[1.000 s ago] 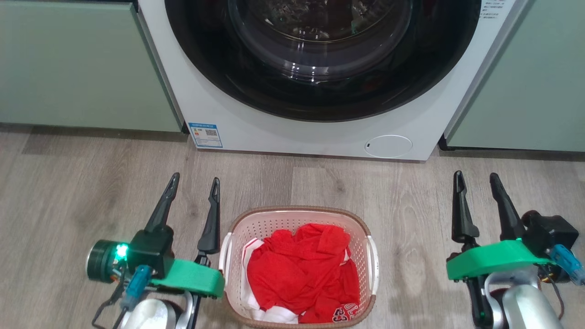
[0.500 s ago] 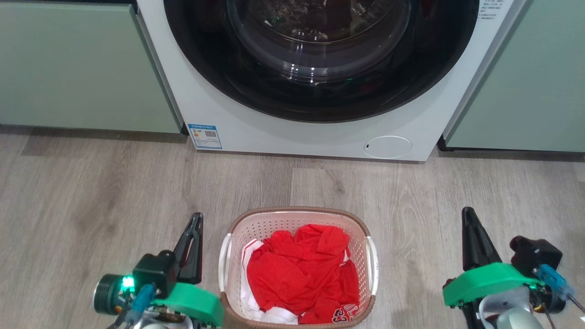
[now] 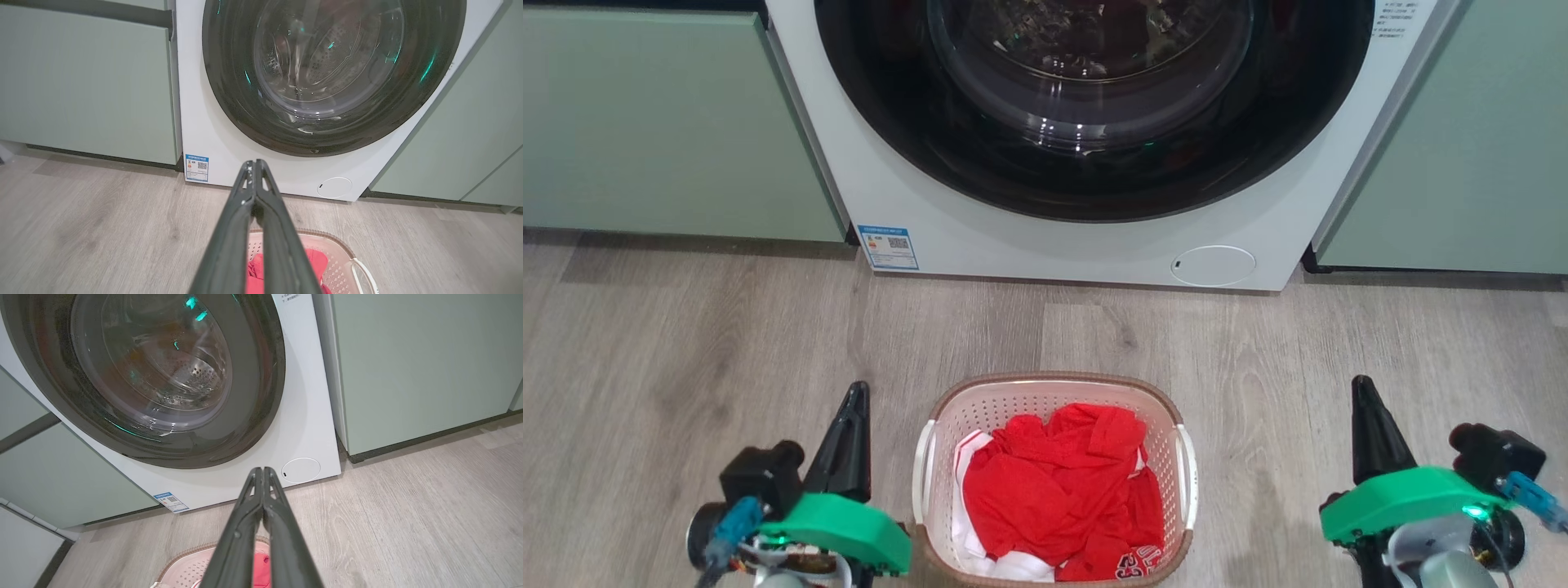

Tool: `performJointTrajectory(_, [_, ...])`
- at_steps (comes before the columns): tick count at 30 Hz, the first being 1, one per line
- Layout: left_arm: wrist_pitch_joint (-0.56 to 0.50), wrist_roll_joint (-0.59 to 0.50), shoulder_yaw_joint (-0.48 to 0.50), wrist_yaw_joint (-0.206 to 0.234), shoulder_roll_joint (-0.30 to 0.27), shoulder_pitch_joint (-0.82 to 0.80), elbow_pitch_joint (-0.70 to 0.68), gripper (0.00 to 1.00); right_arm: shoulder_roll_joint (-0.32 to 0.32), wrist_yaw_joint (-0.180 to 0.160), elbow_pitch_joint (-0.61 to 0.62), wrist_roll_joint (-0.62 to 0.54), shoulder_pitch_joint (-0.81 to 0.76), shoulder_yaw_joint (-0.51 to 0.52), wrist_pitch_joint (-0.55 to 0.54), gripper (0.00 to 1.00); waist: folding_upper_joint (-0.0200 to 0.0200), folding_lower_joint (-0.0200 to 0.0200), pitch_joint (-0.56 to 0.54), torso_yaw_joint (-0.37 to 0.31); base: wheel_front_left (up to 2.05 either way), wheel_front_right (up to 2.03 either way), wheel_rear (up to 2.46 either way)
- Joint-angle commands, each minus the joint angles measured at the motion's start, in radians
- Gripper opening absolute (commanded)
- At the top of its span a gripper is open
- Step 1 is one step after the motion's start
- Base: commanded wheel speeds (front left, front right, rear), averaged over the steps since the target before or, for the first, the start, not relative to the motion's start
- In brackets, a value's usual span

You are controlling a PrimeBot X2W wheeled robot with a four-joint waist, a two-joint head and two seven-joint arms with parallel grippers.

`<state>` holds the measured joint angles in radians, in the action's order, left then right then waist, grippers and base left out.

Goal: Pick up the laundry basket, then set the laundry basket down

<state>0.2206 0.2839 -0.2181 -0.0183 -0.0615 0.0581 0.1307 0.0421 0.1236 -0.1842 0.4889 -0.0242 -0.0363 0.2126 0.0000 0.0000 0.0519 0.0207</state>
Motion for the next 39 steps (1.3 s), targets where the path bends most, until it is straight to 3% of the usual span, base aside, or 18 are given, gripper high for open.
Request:
performJointTrajectory(1, [-0.003, 0.033, 0.016, -0.007, -0.008, -0.051, -0.026, 0.0, 0.014, 0.001, 0.026, 0.031, 0.043, 0.004, -0.005, 0.0, 0.0, 0.0, -0.001, 0.0, 0.0, 0.0, 0.0])
performJointTrajectory(39, [-0.097, 0.517, 0.1, -0.045, -0.022, -0.091, 0.023, 0.0, 0.028, 0.003, -0.003, 0.437, 0.073, 0.034, -0.101, 0.0, 0.0, 0.0, -0.018, -0.007, 0.0, 0.0, 0.0])
